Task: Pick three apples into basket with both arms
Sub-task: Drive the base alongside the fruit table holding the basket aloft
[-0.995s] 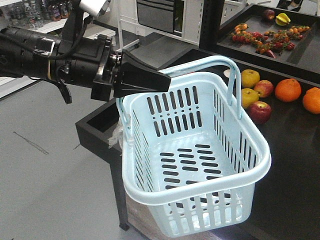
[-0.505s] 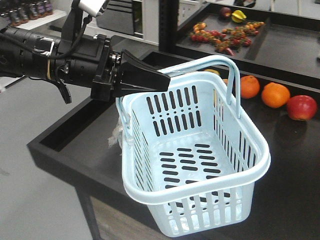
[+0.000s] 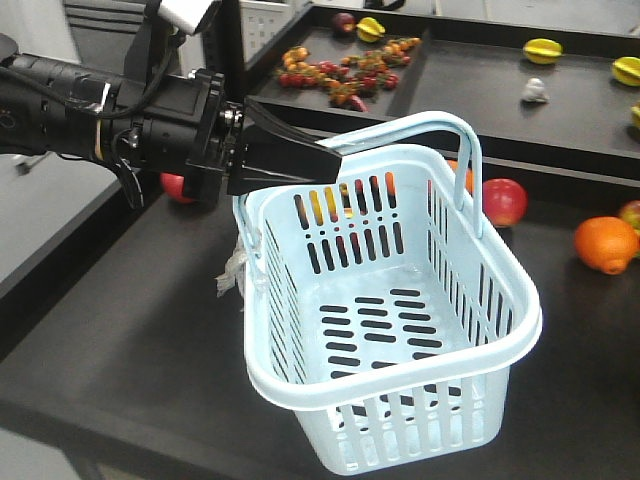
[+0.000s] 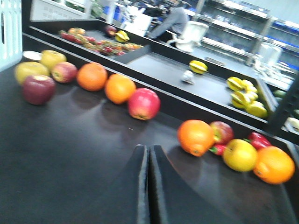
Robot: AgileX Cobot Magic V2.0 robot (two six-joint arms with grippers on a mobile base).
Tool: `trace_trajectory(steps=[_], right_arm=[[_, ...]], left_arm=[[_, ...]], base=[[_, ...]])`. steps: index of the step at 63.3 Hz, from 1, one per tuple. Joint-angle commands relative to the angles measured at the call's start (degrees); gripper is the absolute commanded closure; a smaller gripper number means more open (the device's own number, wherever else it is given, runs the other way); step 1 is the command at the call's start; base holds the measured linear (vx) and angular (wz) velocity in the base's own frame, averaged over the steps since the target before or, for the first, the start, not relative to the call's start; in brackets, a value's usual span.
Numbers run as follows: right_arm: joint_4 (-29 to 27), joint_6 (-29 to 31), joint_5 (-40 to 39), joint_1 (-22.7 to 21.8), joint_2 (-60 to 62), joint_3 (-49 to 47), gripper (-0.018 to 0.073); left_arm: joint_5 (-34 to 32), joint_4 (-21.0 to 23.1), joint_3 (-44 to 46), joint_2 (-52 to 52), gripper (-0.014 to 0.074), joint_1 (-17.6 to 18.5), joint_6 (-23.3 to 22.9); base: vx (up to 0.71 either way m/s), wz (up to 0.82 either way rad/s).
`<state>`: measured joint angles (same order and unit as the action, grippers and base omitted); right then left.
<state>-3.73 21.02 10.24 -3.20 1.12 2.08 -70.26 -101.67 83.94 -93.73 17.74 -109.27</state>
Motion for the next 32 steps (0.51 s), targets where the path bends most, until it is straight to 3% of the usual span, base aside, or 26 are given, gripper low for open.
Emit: trace_trajectory(steps=[1,32], right_arm=[[0.2,0.4,-4.3,-0.3,0.0,0.1,0.0563],[0.3,0.4,-4.3,-0.3,0.0,0.1,0.0563]], left_arm=[[-6.7,-2.5,1.7,2.7,0.0604,0.1,-0.4],[-6.7,-2.5,1.7,2.7,0.0604,0.1,-0.4]], base=[[0.09,-0.37],[0.08,-0.32]])
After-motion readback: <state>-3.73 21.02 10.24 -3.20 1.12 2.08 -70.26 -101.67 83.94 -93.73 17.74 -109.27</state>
